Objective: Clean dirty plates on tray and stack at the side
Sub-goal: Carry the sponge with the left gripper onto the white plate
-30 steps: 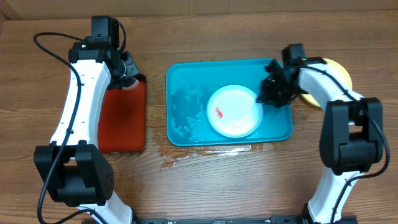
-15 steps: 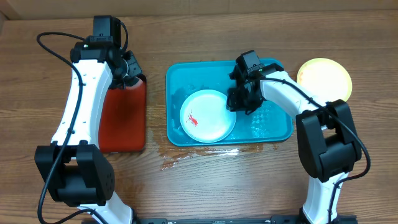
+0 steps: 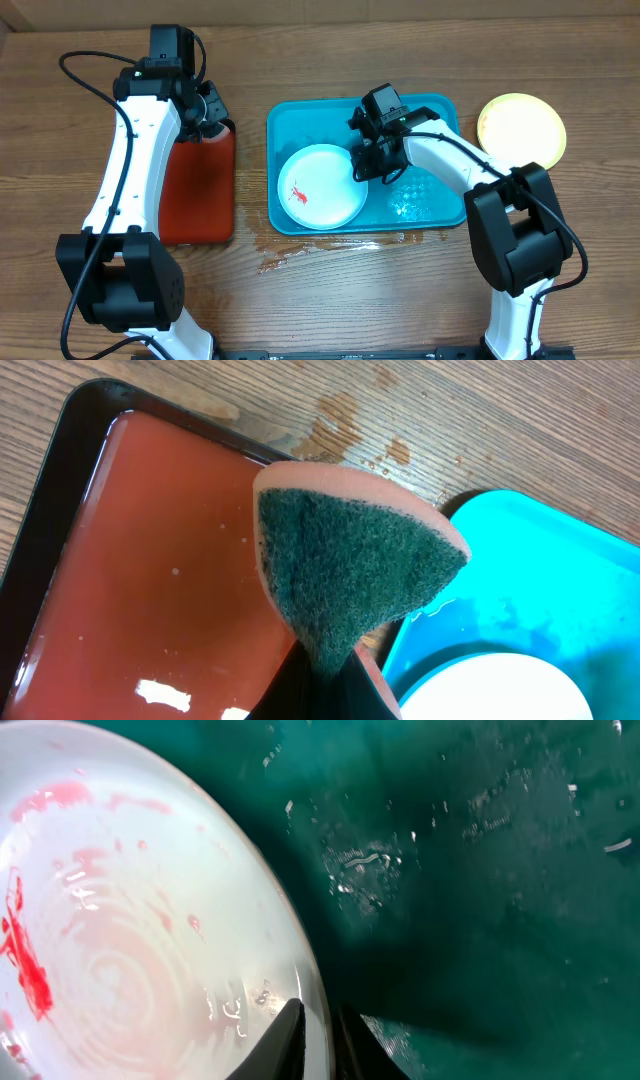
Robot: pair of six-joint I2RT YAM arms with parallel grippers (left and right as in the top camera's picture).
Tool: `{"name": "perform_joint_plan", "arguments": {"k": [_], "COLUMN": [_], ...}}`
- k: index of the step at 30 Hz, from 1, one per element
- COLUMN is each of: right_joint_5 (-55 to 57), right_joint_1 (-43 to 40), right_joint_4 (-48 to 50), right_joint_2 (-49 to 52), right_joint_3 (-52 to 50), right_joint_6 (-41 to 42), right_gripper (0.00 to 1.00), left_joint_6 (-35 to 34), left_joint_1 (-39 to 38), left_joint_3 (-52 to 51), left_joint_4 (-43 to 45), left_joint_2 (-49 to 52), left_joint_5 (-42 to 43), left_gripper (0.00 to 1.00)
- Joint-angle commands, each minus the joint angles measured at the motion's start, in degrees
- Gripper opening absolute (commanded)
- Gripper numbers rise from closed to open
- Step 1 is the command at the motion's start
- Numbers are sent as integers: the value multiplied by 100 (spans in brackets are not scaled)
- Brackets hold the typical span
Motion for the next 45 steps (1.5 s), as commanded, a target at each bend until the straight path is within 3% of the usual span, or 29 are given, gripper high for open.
{"name": "perform_joint_plan", "arguments": {"k": [1,10,14,17,23,29,38,45], "right_joint_5": [20,-4,-70,-68,-63,367,426,579], "right_joint_1": [-22,-22,-22,-24,-28,-46,-46,-46], "right_joint_4": [240,396,400,487,643,588,776,767], "right_joint_2": [31,203,205,205,205,205,205,205], "right_joint_3": [114,111,111,111,111,111,111,111], "right_joint_6": [37,-131,-28,699,2323,3163,3222,3222], "right_gripper": [18,17,11,4,4,4,4,4], "left_joint_6": [28,28,26,26,26,199,98,90], "left_joint_1": [-26,-28,-28,-48,-66,-398,-1322,-1834], "left_joint_3": [-22,-22,-22,-22,-22,-24,-28,-28], "left_joint_4": [24,24,24,22,28,74,546,1224], "left_joint_2": [42,42,42,42,42,42,439,1440], "left_joint_5": [48,50,52,55,411,520,525,1464], "left_gripper": [4,4,4,4,4,4,4,4]}}
